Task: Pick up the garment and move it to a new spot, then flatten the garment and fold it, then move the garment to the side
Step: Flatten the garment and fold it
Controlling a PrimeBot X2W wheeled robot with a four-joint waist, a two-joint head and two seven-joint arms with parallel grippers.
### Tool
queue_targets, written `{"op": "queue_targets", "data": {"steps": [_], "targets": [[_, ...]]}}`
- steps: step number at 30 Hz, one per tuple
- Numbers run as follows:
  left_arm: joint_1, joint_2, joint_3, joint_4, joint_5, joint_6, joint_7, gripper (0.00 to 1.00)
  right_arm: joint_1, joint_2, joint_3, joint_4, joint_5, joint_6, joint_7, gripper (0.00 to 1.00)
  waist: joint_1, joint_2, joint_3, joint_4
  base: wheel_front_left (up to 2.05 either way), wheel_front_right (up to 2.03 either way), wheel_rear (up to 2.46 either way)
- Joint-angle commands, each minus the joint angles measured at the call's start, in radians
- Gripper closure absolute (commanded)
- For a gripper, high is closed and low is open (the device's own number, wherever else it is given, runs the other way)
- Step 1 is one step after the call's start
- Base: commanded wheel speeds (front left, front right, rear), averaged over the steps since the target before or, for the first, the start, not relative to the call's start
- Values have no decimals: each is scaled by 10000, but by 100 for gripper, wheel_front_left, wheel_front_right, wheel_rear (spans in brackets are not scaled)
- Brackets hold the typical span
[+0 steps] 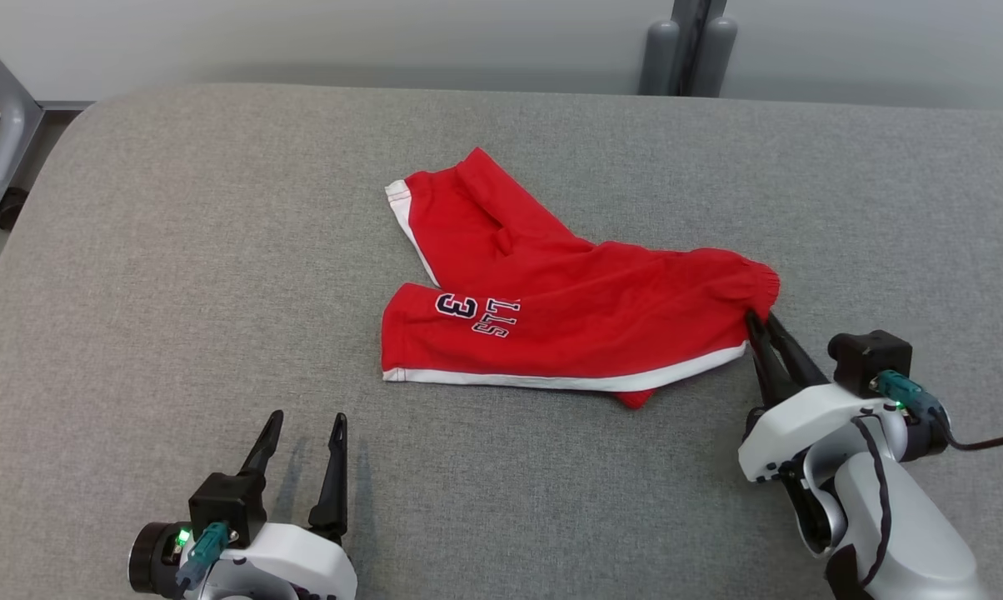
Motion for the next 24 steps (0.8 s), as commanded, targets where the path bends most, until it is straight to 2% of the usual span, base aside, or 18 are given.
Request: {"op": "queue_targets", "data": {"steps": [1, 9, 15, 24], "targets": [[-124, 33, -11, 31, -43, 70, -17, 0, -202, -75, -125, 196, -127, 1, -46, 0, 0, 0, -51, 26, 0, 0, 0], [148, 34, 95, 34, -80, 177, -17, 0, 267, -73, -903, 19, -540, 1, -43, 0, 0, 0, -479, -332, 0, 0, 0], [395, 34, 311, -92, -36, 194, -15, 0, 1414, -70, -1349, -1246, -543, 1, -45, 0, 0, 0, -959, -950, 0, 0, 0], [903, 36, 643, -196, 128, 296, -16, 0, 3059, -72, -1048, -2848, -543, 1, -45, 0, 0, 0, -1595, -1459, 0, 0, 0]]}}
